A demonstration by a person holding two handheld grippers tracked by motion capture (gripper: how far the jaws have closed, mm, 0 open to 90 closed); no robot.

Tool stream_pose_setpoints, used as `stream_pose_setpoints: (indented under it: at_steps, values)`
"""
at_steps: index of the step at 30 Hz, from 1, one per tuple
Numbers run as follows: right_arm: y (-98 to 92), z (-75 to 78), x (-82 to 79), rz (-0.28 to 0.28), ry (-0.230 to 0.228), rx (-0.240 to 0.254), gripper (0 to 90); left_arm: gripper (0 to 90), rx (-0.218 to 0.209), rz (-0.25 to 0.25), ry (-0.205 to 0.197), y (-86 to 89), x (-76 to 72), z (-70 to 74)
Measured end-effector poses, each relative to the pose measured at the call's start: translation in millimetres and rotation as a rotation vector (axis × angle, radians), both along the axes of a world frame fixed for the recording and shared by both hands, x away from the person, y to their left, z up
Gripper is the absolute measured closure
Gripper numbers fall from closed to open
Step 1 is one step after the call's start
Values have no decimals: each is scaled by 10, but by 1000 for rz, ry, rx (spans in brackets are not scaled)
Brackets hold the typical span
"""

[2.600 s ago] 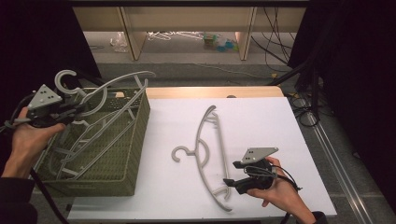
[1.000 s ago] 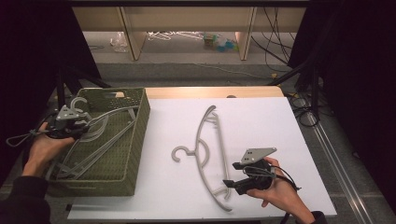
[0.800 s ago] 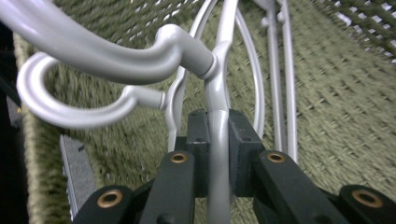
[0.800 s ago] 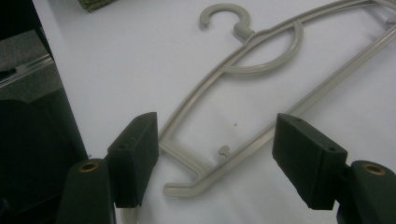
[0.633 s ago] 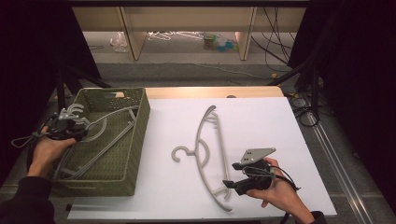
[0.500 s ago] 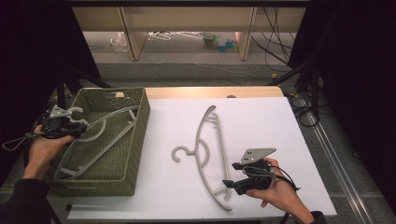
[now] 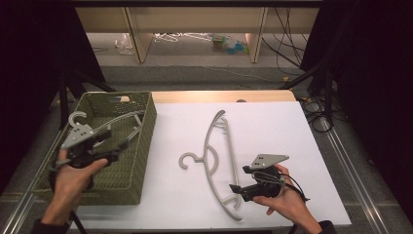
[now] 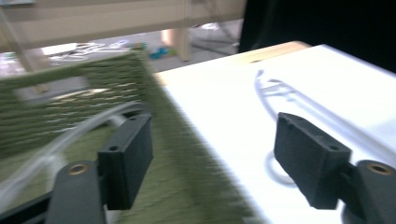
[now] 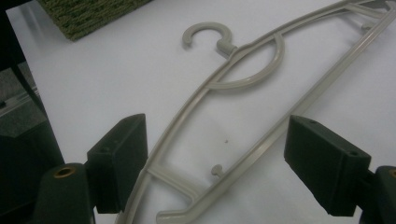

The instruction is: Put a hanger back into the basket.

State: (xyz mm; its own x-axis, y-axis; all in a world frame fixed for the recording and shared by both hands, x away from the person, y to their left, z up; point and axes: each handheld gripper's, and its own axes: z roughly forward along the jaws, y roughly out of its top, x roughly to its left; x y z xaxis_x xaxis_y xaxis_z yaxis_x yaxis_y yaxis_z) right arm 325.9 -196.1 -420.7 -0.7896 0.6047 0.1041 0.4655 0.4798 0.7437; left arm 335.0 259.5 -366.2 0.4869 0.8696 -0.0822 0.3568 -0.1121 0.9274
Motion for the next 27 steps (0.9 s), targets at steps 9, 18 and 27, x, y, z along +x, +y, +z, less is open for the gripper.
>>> stream_pose_setpoints:
  at_steps: [9, 18, 27]
  values:
    - [-10, -37, 12, -11, -4, 13, 182, 173, -48, -136, -39, -494, -236, -164]
    - [-1, -50, 13, -17, -10, 21, 177, 168, -45, -214, -45, -725, -427, -403]
    - [91, -106, 36, -6, -3, -3, 176, 168, -11, -218, -99, -776, -501, -531]
